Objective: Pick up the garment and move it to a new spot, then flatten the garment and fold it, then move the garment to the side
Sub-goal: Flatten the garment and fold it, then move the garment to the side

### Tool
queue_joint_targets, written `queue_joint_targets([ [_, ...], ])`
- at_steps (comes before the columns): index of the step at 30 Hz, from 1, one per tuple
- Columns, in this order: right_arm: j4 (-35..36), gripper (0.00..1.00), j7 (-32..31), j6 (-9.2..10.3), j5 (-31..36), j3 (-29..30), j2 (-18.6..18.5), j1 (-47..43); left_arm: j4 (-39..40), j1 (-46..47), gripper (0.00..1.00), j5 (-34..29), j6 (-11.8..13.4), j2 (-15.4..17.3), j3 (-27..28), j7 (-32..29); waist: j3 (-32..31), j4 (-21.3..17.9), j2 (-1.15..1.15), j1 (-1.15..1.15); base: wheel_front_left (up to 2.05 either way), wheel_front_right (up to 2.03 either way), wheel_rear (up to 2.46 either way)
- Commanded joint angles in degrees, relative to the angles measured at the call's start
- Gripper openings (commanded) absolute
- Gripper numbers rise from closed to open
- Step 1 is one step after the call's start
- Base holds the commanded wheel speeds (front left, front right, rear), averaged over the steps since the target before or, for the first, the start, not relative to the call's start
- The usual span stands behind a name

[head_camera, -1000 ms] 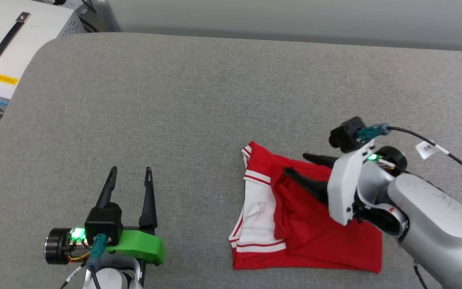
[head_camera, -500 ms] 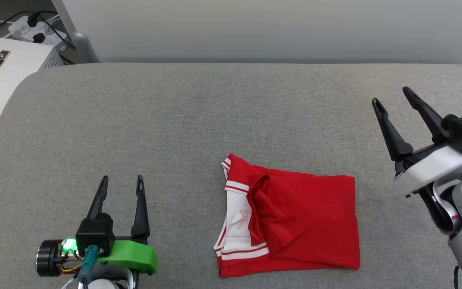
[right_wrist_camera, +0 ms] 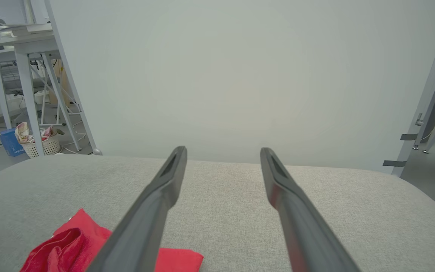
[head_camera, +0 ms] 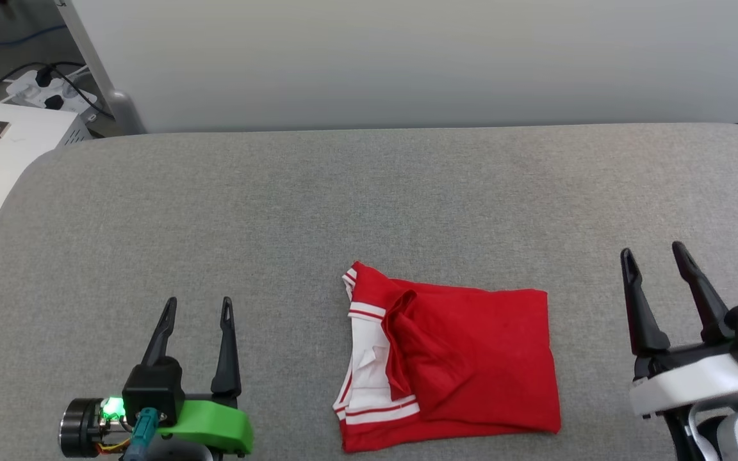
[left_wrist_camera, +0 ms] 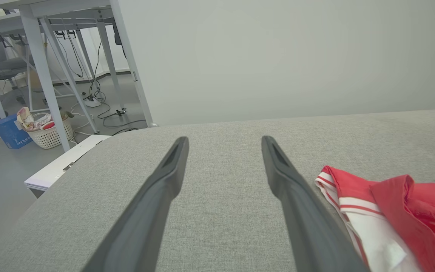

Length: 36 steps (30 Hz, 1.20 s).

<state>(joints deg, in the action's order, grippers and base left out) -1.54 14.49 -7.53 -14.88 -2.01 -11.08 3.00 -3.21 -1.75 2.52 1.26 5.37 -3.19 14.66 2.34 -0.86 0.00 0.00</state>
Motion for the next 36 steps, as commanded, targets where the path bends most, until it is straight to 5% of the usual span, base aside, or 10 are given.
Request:
queue_joint_targets([
  [1,0.82,1.00,0.50,0.04,0.78,0.36,0.48,-1.59,0.05,-1.20,1.00,0.22,-0.18,-0.14,0.02,0.34,-0.48,0.06,0.00,0.00,0.00,0.00,0.00],
  [23,1.18,1.00,0.51,0.04,1.98,1.87,3.58,-8.65,-0.59,-2.82,1.00,0.27,-0.51,-0.57,0.08,0.34,-1.08,1.59,0.00,0.00,0.00,0.00,0.00],
  [30,2.13,1.00,0.11,0.04,-2.07,2.79,-0.67,-0.83,-0.58,-1.87,1.00,0.32,-0.44,-0.72,0.22,0.34,0.20,2.03,0.00,0.00,0.00,0.00,0.00],
  [36,3.19,1.00,-14.07,0.04,-10.63,-1.70,-9.79,9.60,-0.77,-0.92,1.00,0.19,-0.50,-0.80,0.25,0.34,1.78,2.62,0.00,0.00,0.00,0.00,0.00],
])
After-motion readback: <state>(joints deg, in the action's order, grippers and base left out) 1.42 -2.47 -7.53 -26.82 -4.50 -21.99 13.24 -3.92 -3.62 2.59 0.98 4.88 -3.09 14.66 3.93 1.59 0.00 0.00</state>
